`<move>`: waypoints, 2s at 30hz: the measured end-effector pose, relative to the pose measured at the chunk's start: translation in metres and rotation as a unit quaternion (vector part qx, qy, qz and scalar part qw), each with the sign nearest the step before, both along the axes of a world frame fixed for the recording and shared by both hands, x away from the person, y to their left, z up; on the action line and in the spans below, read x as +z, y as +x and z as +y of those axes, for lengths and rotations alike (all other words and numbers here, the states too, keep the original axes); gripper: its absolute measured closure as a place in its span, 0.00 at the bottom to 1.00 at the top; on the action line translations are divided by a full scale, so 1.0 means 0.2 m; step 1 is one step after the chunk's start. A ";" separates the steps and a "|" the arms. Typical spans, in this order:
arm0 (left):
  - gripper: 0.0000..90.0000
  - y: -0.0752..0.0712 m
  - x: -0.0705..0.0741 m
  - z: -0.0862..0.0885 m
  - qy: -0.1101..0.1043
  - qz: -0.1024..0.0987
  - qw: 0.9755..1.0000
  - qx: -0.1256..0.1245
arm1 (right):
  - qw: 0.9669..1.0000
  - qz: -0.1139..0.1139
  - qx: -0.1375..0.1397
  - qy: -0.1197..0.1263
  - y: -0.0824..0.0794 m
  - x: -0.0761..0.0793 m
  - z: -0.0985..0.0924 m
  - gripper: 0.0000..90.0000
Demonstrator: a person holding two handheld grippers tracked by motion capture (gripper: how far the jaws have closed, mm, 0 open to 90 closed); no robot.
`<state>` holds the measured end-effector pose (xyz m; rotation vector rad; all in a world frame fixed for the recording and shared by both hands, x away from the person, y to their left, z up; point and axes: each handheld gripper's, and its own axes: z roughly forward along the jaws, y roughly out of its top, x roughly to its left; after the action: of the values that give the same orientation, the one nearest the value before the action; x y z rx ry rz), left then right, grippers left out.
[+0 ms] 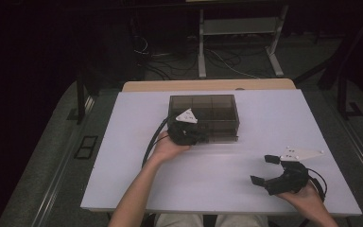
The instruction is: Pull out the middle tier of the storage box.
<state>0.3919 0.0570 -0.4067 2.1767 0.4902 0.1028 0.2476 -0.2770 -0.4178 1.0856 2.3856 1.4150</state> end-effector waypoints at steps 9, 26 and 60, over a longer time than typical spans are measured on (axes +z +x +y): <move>0.86 -0.01 0.00 0.00 -0.004 0.007 1.000 0.001 | 1.000 0.000 0.000 -0.001 0.00 0.00 0.00 0.01; 0.86 -0.04 -0.01 0.02 -0.017 0.008 1.000 0.003 | 1.000 0.002 0.003 -0.003 0.00 0.00 0.01 0.01; 0.87 -0.14 -0.03 0.03 -0.027 0.014 1.000 0.003 | 1.000 0.002 0.005 -0.003 0.00 0.00 0.01 0.01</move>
<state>0.3638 0.0622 -0.4130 2.1272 0.5099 0.0631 0.2479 -0.2743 -0.4185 1.0772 2.3994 1.4086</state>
